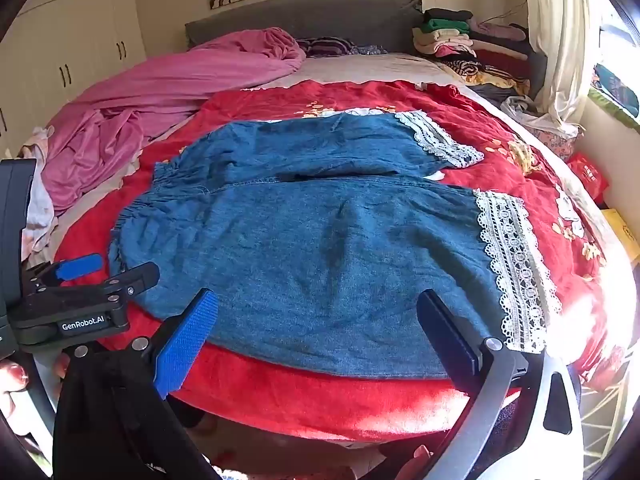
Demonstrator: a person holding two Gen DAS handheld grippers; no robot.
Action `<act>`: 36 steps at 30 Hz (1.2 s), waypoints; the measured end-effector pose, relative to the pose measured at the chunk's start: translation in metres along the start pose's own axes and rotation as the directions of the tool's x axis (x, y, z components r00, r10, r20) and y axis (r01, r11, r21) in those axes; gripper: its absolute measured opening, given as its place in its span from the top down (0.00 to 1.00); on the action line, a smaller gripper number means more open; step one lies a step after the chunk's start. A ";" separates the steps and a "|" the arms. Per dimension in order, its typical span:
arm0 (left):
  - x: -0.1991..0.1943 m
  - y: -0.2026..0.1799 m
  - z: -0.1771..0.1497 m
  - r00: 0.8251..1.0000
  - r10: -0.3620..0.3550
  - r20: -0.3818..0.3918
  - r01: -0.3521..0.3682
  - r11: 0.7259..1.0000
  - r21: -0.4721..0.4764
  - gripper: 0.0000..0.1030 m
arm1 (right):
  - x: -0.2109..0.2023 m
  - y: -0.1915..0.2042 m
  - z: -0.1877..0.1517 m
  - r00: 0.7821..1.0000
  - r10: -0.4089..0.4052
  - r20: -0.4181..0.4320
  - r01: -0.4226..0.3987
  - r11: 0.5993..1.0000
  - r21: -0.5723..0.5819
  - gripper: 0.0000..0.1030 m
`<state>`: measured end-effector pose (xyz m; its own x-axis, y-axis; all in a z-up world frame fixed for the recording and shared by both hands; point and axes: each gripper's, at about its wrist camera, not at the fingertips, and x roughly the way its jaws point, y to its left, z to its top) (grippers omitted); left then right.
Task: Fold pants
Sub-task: 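Position both grippers over the waistband and leg of the denim pants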
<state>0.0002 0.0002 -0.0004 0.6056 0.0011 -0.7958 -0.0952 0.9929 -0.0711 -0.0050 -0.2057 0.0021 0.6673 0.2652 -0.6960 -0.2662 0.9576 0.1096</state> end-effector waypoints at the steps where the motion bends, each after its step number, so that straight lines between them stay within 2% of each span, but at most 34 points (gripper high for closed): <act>1: 0.000 0.001 0.000 1.000 -0.001 -0.003 0.001 1.000 -0.002 0.09 | 0.000 0.000 0.000 1.000 -0.002 -0.002 0.002 1.000 0.003 0.04; 2: 0.000 -0.001 0.000 1.000 0.023 0.007 -0.023 1.000 0.019 0.09 | 0.000 0.000 -0.001 1.000 -0.002 -0.007 0.002 1.000 0.005 0.04; 8: -0.003 -0.007 0.001 0.999 0.030 0.010 -0.030 0.999 0.013 0.09 | -0.008 0.000 0.002 1.000 -0.007 -0.027 0.007 1.000 0.016 0.04; 9: -0.003 -0.005 -0.003 1.000 0.024 0.011 -0.024 1.000 0.019 0.09 | -0.009 -0.003 0.001 1.000 0.001 0.016 -0.001 1.000 -0.003 0.04; 36: -0.018 -0.005 0.001 0.999 0.027 0.039 -0.028 0.999 0.031 0.09 | -0.017 0.002 0.005 0.999 -0.025 0.032 0.026 1.000 -0.005 0.04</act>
<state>-0.0094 -0.0042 0.0147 0.6334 0.0326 -0.7732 -0.0879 0.9957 -0.0300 -0.0139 -0.2074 0.0180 0.6957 0.2442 -0.6756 -0.2529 0.9635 0.0879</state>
